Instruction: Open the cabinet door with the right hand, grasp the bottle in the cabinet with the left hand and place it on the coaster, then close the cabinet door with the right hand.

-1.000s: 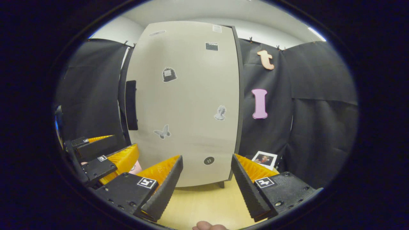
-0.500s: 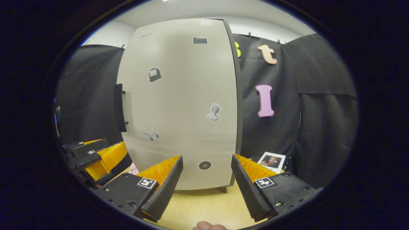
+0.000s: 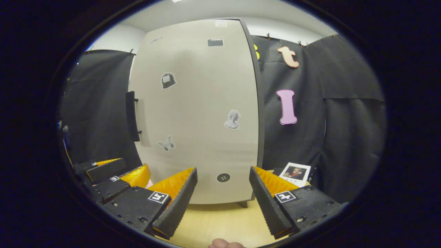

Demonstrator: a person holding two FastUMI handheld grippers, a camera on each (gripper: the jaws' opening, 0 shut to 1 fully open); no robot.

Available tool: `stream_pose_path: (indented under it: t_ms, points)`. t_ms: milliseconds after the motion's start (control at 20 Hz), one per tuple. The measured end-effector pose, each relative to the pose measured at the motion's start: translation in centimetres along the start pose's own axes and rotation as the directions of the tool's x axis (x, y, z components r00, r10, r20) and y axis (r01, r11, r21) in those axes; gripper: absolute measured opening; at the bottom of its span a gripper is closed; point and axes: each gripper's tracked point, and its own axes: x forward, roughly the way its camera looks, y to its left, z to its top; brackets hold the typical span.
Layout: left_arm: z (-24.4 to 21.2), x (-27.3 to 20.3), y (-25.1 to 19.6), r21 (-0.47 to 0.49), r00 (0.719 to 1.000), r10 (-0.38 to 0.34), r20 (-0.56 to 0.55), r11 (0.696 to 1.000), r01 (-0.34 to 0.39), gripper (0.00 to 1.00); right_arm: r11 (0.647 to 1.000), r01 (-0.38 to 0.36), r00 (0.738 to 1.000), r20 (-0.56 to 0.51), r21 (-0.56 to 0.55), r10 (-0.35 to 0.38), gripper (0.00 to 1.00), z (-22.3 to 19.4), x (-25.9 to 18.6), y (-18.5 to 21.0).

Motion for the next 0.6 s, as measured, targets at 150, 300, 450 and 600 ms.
stream_pose_path:
  t_ms: [150, 300, 450, 600]
  points:
    - [0.7, -0.1, 0.5, -0.053, 1.0, 0.01, 0.028, 0.999, -0.009, 0.96, 0.999, 0.001, 1.0, 0.006, -0.034, -0.001, 0.97, 0.0, -0.5, 0.5]
    - [1.2, -0.8, 1.0, -0.078, 0.999, 0.019, 0.038, 0.997, -0.016, 0.96, 0.999, -0.011, 1.0, -0.02, -0.034, 0.011, 0.97, -0.4, -1.0, 0.6]
    - [0.7, -1.8, 1.5, -0.099, 0.999, 0.043, 0.023, 0.994, -0.04, 0.95, 1.0, -0.014, 0.999, -0.037, -0.024, 0.013, 0.97, -0.8, -1.5, 0.9]
    - [1.6, -2.5, 1.1, -0.095, 0.998, 0.027, 0.06, 0.995, -0.021, 0.95, 0.999, -0.029, 0.999, -0.03, -0.033, 0.028, 0.95, -0.6, -2.2, 1.4]
